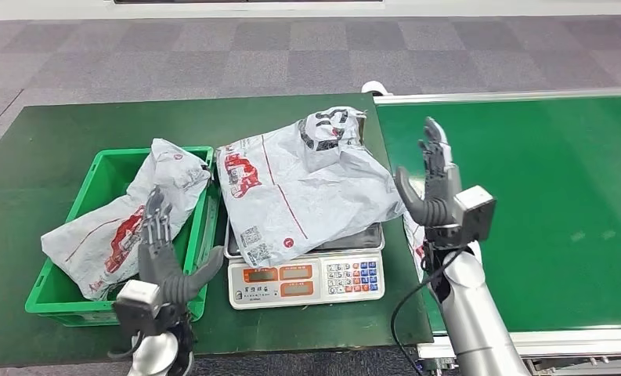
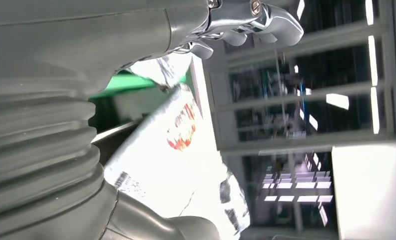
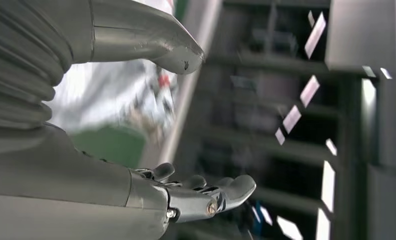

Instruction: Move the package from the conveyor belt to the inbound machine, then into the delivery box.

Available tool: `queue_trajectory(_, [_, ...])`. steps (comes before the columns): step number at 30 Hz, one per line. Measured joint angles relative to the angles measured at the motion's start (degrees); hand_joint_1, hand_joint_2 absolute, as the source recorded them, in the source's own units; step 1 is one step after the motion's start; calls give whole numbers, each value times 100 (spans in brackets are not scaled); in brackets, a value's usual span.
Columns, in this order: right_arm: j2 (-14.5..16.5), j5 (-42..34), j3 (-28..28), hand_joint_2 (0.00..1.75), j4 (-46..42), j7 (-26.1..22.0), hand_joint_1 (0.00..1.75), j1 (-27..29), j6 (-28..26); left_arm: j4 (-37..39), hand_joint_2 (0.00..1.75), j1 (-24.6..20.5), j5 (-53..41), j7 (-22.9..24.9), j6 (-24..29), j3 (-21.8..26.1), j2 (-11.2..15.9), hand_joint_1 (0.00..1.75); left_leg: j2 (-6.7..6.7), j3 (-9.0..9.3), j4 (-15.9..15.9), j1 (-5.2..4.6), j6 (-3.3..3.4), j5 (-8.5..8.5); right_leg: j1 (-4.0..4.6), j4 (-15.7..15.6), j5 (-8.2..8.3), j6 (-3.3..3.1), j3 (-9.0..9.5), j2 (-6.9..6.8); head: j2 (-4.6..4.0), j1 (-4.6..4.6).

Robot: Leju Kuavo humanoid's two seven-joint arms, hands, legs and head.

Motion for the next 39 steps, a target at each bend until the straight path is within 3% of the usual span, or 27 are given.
queue_trajectory(5, [50, -135, -68, 175, -772, -297, 0, 613, -950, 1735, 175, -1455, -1157, 487, -309, -177, 29, 0, 18, 2, 0, 0, -4, 6, -1, 1, 14, -5, -4, 16, 0, 1])
queue_trajectory(12, [150, -291, -146, 175, -995, -268, 0, 905, -1087, 3916, 175, -3075, -2526, 1358, -409, -731, -98, 0, 33, 2, 1, 0, -9, 21, 0, 1, 30, -9, -9, 32, 0, 0])
queue_trajectory(19, [216, -26, -160, 175, -1125, -120, 0, 1108, -916, 5195, 175, -3961, -3888, 3117, -691, -1546, -441, 0, 32, -7, 1, -1, -7, 21, -1, 1, 30, -8, -16, 31, 0, 1])
queue_trajectory(25, [253, 142, -258, 175, -1256, 35, 0, 1224, -886, 5762, 175, -4408, -4524, 4106, -1182, -2074, -749, 1, 30, -11, 1, -1, -7, 20, -1, 1, 30, -8, -17, 29, 0, 0])
queue_trajectory(29, [284, 209, -353, 175, -1314, 92, 0, 1278, -895, 5928, 175, -4543, -4741, 4333, -1428, -2310, -874, 168, 28, -9, 1, -1, -6, 20, -1, 1, 30, -8, -13, 28, 0, 1])
queue_trajectory(30, [292, 225, -383, 175, -1337, 114, 0, 1297, -898, 5952, 175, -4556, -4789, 4361, -1463, -2358, -897, 175, 28, -9, 1, -1, -6, 20, -1, 1, 30, -8, -12, 28, 0, 1])
queue_trajectory(35, [328, 267, -544, 175, -1465, 191, 0, 1422, -896, 6015, 175, -4542, -4895, 4321, -1356, -2486, -933, 175, 28, -9, 1, -1, -6, 21, -1, 1, 30, -7, -12, 28, 0, 1])
queue_trajectory(39, [348, 302, -629, 175, -1520, 231, 0, 1481, -865, 6018, 175, -4509, -4898, 4131, -888, -2492, -923, 175, 28, -10, 1, -1, -6, 21, -1, 1, 30, -7, -12, 28, 0, 1])
